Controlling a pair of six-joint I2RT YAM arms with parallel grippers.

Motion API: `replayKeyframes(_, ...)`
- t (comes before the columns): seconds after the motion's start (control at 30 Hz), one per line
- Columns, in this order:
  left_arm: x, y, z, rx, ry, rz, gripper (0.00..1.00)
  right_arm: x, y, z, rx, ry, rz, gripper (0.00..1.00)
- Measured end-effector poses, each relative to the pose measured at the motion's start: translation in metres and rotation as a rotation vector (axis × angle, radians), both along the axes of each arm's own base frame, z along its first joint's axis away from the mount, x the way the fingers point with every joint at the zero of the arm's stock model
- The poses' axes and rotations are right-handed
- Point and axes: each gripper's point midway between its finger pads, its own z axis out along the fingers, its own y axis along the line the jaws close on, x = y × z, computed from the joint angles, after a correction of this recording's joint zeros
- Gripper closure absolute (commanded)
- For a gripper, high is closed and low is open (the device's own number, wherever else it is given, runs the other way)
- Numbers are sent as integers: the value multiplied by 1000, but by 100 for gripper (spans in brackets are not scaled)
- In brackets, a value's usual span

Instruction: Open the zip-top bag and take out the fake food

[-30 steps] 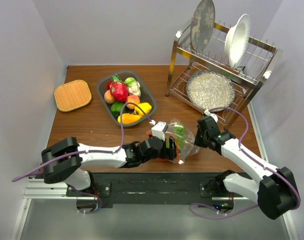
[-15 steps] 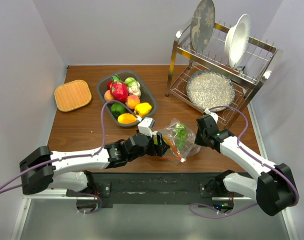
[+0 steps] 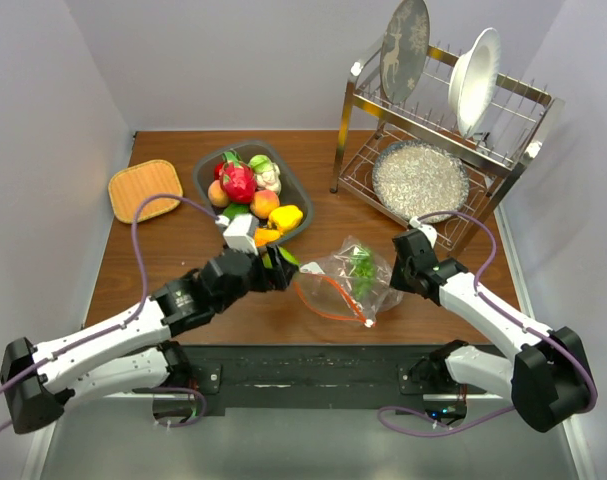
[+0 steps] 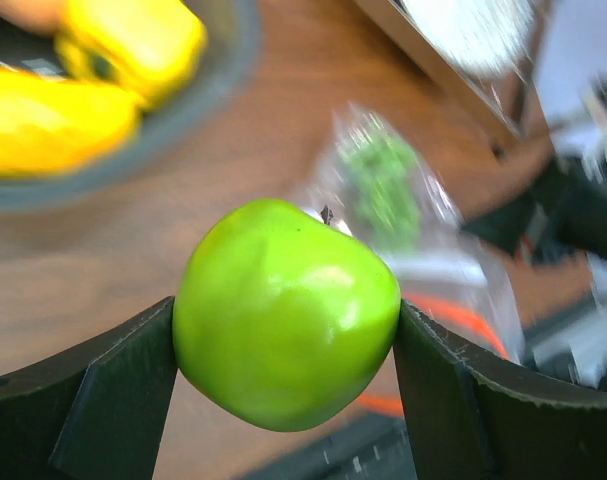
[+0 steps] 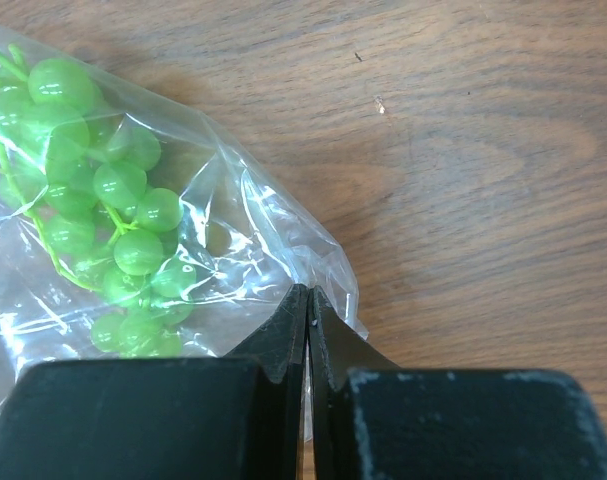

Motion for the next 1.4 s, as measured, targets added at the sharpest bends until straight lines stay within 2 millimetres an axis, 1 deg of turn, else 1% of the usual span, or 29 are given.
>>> replayKeyframes(0.07, 23, 16, 6, 10, -7, 73, 59, 0, 0, 0, 0, 0, 1, 100)
replayKeyframes(0.1, 31, 18, 7, 19, -8, 87, 58, 0, 0, 0, 0, 0, 1, 100)
replayKeyframes(0.13, 46, 29, 7, 30, -5, 135, 58, 0, 0, 0, 0, 0, 1, 100)
replayKeyframes(0.2, 71, 42, 4, 59, 7, 199, 57, 0, 0, 0, -1, 0, 1, 100)
replayKeyframes(0.3, 108, 56, -10, 99, 37, 274, 57, 0, 0, 2, 4, -6, 1, 100)
replayKeyframes(0.4, 134, 66, -29, 147, 73, 320, 57, 1, 2, 7, 17, -24, 4, 100)
replayKeyframes(0.47, 146, 69, -41, 175, 95, 337, 51, 1, 2, 9, 23, -33, 5, 100)
replayKeyframes(0.53, 155, 72, -52, 202, 108, 343, 44, 2, 2, 11, 26, -39, 5, 100)
replayKeyframes(0.6, 161, 72, -60, 218, 116, 342, 36, 2, 3, 12, 30, -43, 6, 100)
replayKeyframes(0.63, 163, 72, -63, 228, 119, 340, 26, 2, 3, 12, 31, -44, 7, 100)
replayKeyframes(0.73, 168, 71, -70, 246, 124, 333, 13, 1, 4, 13, 37, -46, 9, 100)
replayKeyframes(0.83, 168, 72, -70, 252, 118, 328, 8, 1, 5, 15, 48, -50, 15, 100)
replayKeyframes(1.1, 172, 71, -63, 278, 94, 306, 2, 1, 7, 17, 59, -56, 22, 100)
replayKeyframes(1.23, 174, 71, -58, 293, 82, 296, 2, 0, 7, 17, 56, -55, 27, 100)
replayKeyframes(1.27, 174, 72, -57, 294, 80, 295, 2, 0, 7, 17, 56, -55, 28, 100)
replayKeyframes(1.37, 172, 75, -50, 303, 79, 301, 8, 0, 7, 17, 55, -54, 29, 100)
replayKeyframes(1.4, 170, 76, -44, 304, 71, 302, 15, 0, 7, 17, 55, -54, 29, 100)
